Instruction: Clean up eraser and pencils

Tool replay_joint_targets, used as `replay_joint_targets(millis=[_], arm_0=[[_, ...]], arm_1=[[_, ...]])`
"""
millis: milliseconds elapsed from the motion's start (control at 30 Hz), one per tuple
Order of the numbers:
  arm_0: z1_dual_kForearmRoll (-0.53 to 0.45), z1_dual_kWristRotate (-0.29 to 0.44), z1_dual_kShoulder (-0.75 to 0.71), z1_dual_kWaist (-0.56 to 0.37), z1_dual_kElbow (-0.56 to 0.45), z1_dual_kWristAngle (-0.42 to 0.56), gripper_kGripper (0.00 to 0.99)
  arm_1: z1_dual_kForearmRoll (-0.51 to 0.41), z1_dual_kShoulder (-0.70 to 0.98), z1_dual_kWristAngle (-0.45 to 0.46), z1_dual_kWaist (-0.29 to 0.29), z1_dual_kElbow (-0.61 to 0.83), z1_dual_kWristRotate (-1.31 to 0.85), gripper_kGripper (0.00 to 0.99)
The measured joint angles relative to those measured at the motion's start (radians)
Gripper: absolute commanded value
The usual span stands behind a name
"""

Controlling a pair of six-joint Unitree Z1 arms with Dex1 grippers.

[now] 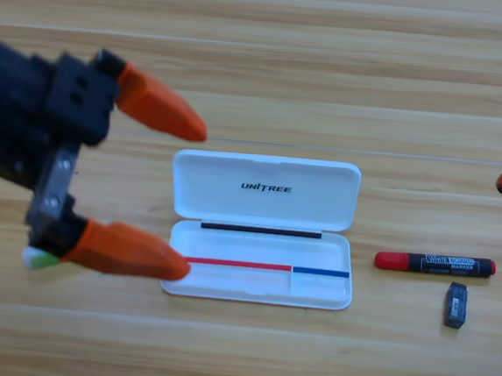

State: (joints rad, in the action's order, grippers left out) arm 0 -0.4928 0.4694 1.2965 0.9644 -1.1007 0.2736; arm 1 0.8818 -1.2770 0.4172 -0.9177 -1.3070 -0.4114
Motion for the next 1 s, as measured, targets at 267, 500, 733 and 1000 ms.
replay_joint_targets(millis=[267,500,733,1000], arm_0=[[-0.171,0.0,0.035,0.001,-0.214,0.079,0.99],[-0.195,0.026,0.04,0.001,-0.21,0.079,0.99],[-0.291,0.056,0.04,0.003,-0.22,-0.076,0.99],[-0.407,0.162,0.076,-0.018,-0.333,-0.443,0.989]], arm_1=[[0.0,0.0,-0.001,0.0,0.007,0.0,0.983],[0.0,0.0,-0.006,0.0,0.007,0.002,0.983],[0.0,0.0,-0.067,0.0,0.007,0.11,0.983],[0.015,-0.01,-0.354,0.055,0.007,0.269,0.983]])
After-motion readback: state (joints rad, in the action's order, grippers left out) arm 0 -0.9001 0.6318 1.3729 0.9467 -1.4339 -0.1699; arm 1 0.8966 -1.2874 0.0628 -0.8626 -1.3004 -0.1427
